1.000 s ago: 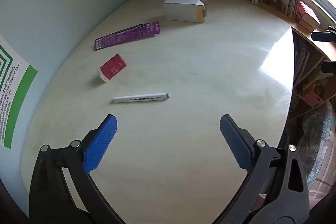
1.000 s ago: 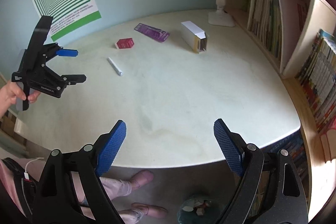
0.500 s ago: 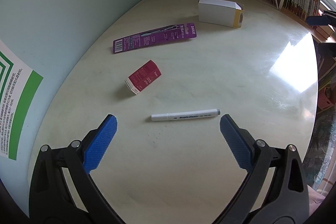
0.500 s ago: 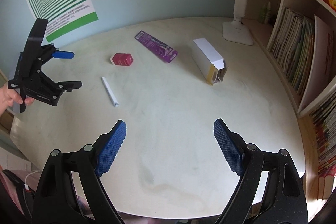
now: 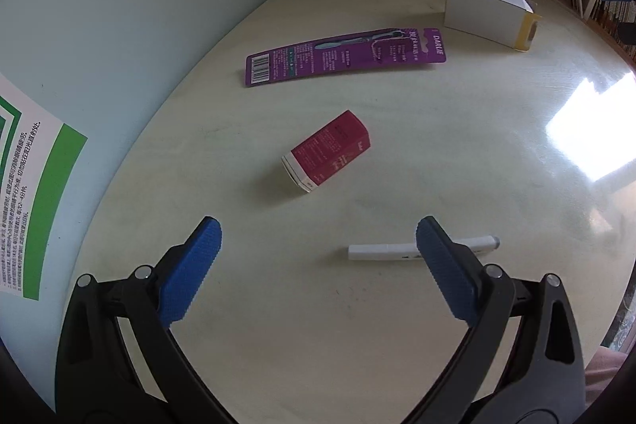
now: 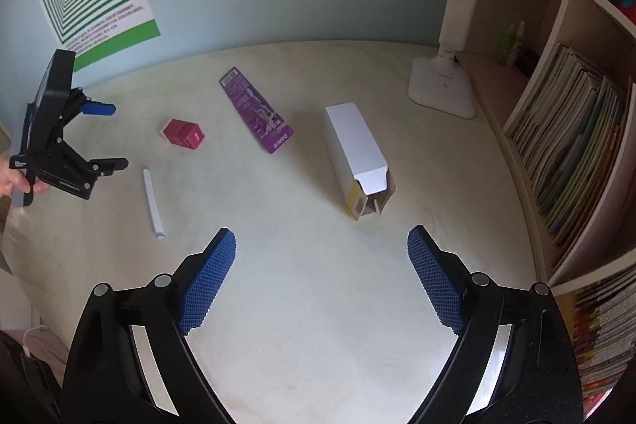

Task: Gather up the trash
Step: 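Bring both open tools back over the desk toward the red box and white carton, then grasp the white carton with the right tool while the left tool grasps the red box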

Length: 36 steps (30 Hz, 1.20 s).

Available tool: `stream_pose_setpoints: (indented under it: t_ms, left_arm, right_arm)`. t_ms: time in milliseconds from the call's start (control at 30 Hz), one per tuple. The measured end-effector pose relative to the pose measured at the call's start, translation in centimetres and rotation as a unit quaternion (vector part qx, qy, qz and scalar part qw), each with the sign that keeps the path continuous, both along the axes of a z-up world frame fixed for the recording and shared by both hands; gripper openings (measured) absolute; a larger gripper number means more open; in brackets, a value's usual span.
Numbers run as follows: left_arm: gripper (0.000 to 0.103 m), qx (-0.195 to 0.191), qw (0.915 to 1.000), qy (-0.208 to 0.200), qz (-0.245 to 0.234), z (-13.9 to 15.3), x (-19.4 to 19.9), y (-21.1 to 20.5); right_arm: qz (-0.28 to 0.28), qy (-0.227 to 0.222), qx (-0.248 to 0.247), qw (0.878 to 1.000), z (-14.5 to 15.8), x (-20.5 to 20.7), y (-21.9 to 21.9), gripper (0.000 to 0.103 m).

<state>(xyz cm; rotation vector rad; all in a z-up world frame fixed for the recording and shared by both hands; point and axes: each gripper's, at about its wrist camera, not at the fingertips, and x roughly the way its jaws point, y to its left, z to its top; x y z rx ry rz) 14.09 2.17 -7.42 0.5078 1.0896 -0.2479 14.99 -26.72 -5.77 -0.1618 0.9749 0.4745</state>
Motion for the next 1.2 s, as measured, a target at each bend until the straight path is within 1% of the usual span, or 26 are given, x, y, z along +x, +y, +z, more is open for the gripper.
stream_pose_setpoints:
  t_ms: [133,367,500,667,767,800,833,867,900,933,967,1000,1033,1067,1100,1133,1200]
  left_arm:
    - [0.096,-0.004,0.9998,0.018,0.001,-1.0,1.8,0.4]
    - [0.096,0.002,0.9990,0.044,-0.001,-3.5,4.6,1.0]
    - [0.096,0.004,0.9983,0.056,-0.015,-4.8,6.2,1.1]
    - [0.096,0.007,0.9967,0.069,-0.043,-6.1,7.5,0.9]
    - [0.096,0.007,0.9964,0.061,-0.058,-6.4,7.8,0.5]
    - [0.093,-0.001,0.9961,0.061,-0.063,-6.4,7.8,0.4]
    - [0.089,-0.005,0.9960,0.060,-0.066,-6.3,7.9,0.2]
    - [0.087,-0.012,0.9956,0.062,-0.069,-6.2,7.9,0.1]
    - [0.080,-0.021,0.9950,0.067,-0.071,-6.1,7.9,0.0]
    - [0.072,-0.032,0.9941,0.076,-0.071,-6.0,8.0,0.0]
    - [0.067,-0.039,0.9932,0.083,-0.072,-5.9,8.1,-0.1]
    - [0.059,-0.042,0.9928,0.085,-0.073,-5.8,8.0,-0.2]
    - [0.051,-0.042,0.9929,0.083,-0.075,-5.8,7.9,-0.3]
    - [0.046,-0.041,0.9930,0.080,-0.077,-5.7,7.8,-0.4]
    - [0.033,-0.042,0.9930,0.079,-0.077,-5.6,7.7,-0.5]
    - [0.027,-0.046,0.9925,0.083,-0.078,-5.6,7.7,-0.6]
    - [0.026,-0.044,0.9926,0.083,-0.077,-5.5,7.6,-0.5]
  right_arm:
    - [0.018,0.011,-0.004,1.000,-1.4,2.7,0.7,0.088]
    - [0.027,0.029,-0.008,0.999,-3.9,7.7,1.9,0.088]
    - [0.034,0.044,-0.008,0.998,-5.3,10.0,2.3,0.088]
    - [0.044,0.059,-0.010,0.997,-7.0,11.7,3.1,0.088]
    - [0.047,0.063,-0.006,0.997,-7.7,12.2,3.5,0.086]
    - [0.048,0.064,-0.006,0.997,-8.0,12.4,3.6,0.086]
    - [0.048,0.063,-0.009,0.997,-8.2,12.5,3.8,0.082]
    - [0.048,0.065,-0.011,0.997,-8.3,12.7,4.0,0.075]
    - [0.048,0.068,-0.012,0.997,-8.5,12.8,4.1,0.071]
    - [0.045,0.068,-0.012,0.997,-8.6,12.9,4.1,0.063]
    - [0.045,0.069,-0.013,0.997,-8.7,12.9,4.2,0.057]
    - [0.045,0.069,-0.017,0.996,-8.7,13.0,4.3,0.052]
    - [0.044,0.069,-0.020,0.996,-8.7,12.9,4.3,0.043]
    - [0.045,0.070,-0.018,0.996,-8.7,12.9,4.4,0.036]
    - [0.044,0.073,-0.016,0.996,-8.7,12.9,4.3,0.035]
    - [0.043,0.073,-0.016,0.996,-8.7,12.8,4.3,0.035]
    - [0.042,0.071,-0.016,0.996,-8.4,12.5,4.3,0.035]
